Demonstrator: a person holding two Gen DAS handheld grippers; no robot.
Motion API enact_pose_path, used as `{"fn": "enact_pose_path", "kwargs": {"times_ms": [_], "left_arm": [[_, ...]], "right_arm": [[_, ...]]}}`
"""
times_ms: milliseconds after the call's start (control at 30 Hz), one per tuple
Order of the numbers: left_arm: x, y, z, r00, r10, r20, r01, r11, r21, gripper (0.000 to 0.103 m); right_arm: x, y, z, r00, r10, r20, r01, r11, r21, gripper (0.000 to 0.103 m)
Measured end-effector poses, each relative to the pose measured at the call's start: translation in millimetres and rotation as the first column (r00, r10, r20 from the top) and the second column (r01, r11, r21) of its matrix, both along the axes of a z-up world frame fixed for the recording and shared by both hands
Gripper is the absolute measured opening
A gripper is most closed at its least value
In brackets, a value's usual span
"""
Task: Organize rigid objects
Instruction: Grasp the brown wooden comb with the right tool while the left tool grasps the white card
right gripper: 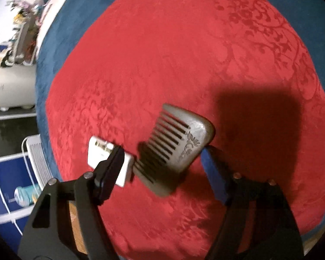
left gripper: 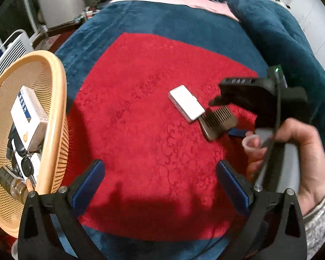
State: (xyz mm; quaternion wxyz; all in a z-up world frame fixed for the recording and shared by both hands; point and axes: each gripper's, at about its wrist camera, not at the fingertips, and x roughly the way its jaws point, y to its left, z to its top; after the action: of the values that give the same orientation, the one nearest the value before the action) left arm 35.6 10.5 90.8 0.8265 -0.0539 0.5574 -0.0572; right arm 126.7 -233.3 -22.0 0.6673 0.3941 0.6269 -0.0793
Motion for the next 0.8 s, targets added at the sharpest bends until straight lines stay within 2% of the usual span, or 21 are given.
{"fn": "enact_pose_path", "kwargs": {"times_ms": [67, 100, 167, 267, 400, 533, 633, 733, 767, 800], "left_arm": [[2, 0, -1, 1.000, -0.005, -0.001, 0.005, 1.000, -0.006, 0.102], [3, -1, -1, 1.000, -0.009, 0.002, 0.009, 1.000, -0.003, 0.102], [4, -3, -3, 1.000, -0.017, 0.003, 0.017, 1.000, -0.007, 0.102], [8, -4, -8, 1.000, -0.025, -0.004, 0.025, 1.000, -0.018, 0.102], [15, -8, -21, 0.999, -0.029, -0.036, 0.028, 0.999, -0.033, 0.102], [20, -12, -32, 0.998, -0.028, -0.059, 0.026, 0.999, -0.044, 0.102], [20, -13, -37, 0.997, -0.028, -0.075, 0.025, 0.999, -0.046, 0.102], [21, -12, -42, 0.996, -0.028, -0.089, 0.023, 0.998, -0.052, 0.102], [21, -12, -43, 0.995, -0.027, -0.091, 0.022, 0.998, -0.052, 0.102], [21, -12, -44, 0.995, -0.025, -0.094, 0.020, 0.998, -0.052, 0.102]], "right_arm": [[4, 2, -6, 1.000, 0.010, -0.023, -0.011, 0.999, -0.044, 0.075], [9, 9, -4, 0.998, 0.059, -0.030, -0.062, 0.994, -0.093, 0.073], [13, 25, 5, 0.982, 0.187, -0.009, -0.185, 0.962, -0.200, 0.042], [8, 35, 21, 0.924, 0.378, 0.064, -0.339, 0.884, -0.322, 0.033], [-3, 23, 27, 0.896, 0.434, 0.090, -0.388, 0.867, -0.314, 0.030], [-13, 3, 14, 0.893, 0.407, 0.191, -0.392, 0.913, -0.113, 0.027], [-21, 5, 14, 0.882, 0.398, 0.253, -0.391, 0.917, -0.079, 0.028], [-21, 10, 13, 0.892, 0.371, 0.260, -0.368, 0.928, -0.062, 0.031], [-20, 10, 10, 0.899, 0.361, 0.248, -0.360, 0.932, -0.050, 0.038], [-15, 15, 8, 0.905, 0.353, 0.239, -0.354, 0.934, -0.040, 0.040]]}}
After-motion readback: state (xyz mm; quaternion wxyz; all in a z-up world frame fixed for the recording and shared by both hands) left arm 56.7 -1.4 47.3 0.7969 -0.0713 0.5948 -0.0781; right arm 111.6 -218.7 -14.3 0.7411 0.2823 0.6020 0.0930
